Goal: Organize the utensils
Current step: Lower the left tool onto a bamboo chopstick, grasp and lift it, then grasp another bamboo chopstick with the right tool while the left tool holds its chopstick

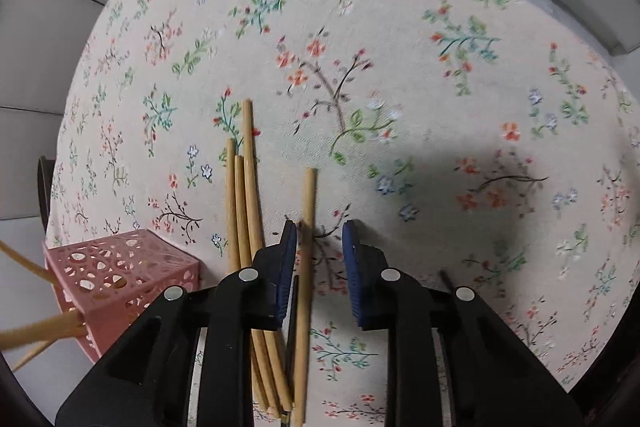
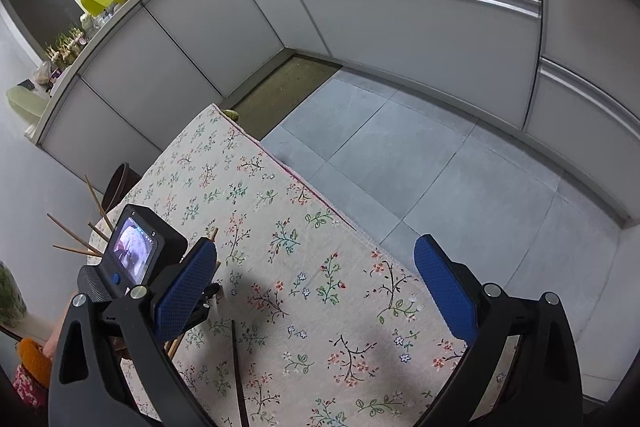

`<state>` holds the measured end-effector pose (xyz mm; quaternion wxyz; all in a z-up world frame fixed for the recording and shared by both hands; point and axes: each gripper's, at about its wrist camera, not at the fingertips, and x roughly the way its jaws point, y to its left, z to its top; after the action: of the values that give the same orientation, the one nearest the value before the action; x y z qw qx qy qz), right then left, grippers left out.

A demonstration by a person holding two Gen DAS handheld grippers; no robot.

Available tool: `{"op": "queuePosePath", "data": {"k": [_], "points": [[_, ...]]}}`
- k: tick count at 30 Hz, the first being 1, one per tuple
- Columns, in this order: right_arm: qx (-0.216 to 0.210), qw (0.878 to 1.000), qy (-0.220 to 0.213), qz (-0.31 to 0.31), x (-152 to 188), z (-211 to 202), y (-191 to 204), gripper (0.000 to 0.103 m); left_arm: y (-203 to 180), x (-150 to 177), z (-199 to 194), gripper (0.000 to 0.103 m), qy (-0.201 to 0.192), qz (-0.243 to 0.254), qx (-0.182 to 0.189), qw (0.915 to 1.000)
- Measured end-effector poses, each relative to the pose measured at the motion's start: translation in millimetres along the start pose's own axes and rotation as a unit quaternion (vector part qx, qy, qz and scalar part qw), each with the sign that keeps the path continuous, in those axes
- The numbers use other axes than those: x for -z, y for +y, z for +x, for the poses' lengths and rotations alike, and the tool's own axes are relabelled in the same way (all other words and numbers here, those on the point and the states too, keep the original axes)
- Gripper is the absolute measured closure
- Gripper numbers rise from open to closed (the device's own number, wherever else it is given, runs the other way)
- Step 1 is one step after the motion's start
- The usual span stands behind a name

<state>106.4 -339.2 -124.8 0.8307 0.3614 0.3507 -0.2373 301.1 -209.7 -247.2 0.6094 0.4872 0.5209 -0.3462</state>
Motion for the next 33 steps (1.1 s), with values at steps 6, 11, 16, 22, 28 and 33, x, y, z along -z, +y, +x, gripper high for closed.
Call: {"op": "queuePosePath", "data": {"k": [6,11,16,22,28,33], "points": [[0.002,1.000,0.002,0.005,0,0,-2,0.007,27,-16,6,0.087,0.047,-0.016,0.072,0.9961],[0.009,1.000,0.008,0.007,0,4,-7,0.007,43,-29,12,0.097,0.072,-0.043,0.104,0.9910],[0.018,1.000,0.015,0.009,-1,9,-11,0.007,26,-13,1,0.100,0.053,-0.054,0.106,0.9915],[0.019,0.998,0.061,-0.010,9,27,-3,0.007,9,25,-29,0.099,-0.043,-0.104,0.079,0.9905],[0.029,0.994,0.098,-0.043,32,49,23,0.007,-3,105,-101,0.099,-0.203,-0.179,0.069,0.9603],[0.012,0.992,0.114,-0.046,50,75,62,0.013,-42,180,-147,0.099,-0.294,-0.235,0.069,0.9238]]}}
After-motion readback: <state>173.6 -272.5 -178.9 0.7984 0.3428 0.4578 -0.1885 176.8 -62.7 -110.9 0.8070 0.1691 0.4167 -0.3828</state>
